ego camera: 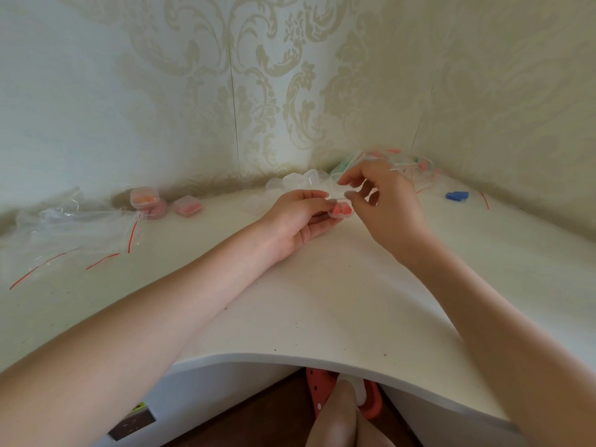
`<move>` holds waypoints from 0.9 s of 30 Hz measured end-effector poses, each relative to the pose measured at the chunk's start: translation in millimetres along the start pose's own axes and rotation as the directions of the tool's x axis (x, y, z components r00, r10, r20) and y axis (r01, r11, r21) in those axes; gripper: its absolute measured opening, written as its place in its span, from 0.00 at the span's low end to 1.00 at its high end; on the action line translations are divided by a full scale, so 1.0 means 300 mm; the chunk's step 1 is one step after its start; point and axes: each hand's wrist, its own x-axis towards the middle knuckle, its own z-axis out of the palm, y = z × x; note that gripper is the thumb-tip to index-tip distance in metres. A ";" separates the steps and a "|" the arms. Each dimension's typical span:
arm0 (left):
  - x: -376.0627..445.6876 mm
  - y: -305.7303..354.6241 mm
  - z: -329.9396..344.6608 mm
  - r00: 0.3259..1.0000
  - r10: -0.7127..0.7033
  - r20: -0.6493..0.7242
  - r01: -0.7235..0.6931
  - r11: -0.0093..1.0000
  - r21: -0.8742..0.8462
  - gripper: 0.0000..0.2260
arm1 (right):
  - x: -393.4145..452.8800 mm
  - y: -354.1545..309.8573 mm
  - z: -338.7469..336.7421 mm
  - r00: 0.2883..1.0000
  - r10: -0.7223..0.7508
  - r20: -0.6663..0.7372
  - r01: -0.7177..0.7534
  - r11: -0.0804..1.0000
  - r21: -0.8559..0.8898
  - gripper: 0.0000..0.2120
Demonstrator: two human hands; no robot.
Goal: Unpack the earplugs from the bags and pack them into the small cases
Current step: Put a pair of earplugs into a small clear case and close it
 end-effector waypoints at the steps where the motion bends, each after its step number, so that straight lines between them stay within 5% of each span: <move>1: 0.000 0.001 0.000 1.000 -0.004 -0.001 0.004 1.000 -0.001 0.11 | 0.003 0.000 -0.001 0.999 0.006 -0.045 -0.006 1.000 0.002 0.10; 3: 0.001 0.001 0.000 1.000 -0.011 -0.004 0.011 1.000 0.018 0.12 | 0.009 -0.003 -0.007 0.994 0.070 -0.081 -0.068 0.997 0.019 0.12; 9: 0.017 0.001 -0.009 0.999 -0.044 -0.025 0.041 0.994 -0.098 0.12 | 0.004 0.000 -0.008 0.967 0.218 0.131 -0.240 0.955 0.176 0.13; 14: 0.022 0.006 -0.018 0.997 -0.060 -0.042 0.053 0.988 -0.145 0.13 | -0.005 0.023 0.020 0.952 0.224 0.208 -0.252 0.961 0.115 0.04; 19: 0.038 -0.005 -0.020 0.995 -0.047 -0.085 0.038 0.994 -0.098 0.17 | -0.014 0.001 0.037 0.963 0.224 0.149 -0.249 0.952 0.181 0.12; 22: 0.039 -0.002 -0.023 0.995 -0.035 -0.091 0.019 0.987 -0.162 0.17 | -0.024 -0.022 0.038 0.978 0.128 0.166 -0.167 0.954 0.249 0.09; 27: 0.026 0.008 -0.017 0.997 -0.046 -0.056 0.035 0.983 -0.178 0.10 | -0.041 -0.019 0.049 0.967 -0.115 0.229 0.087 0.988 0.128 0.18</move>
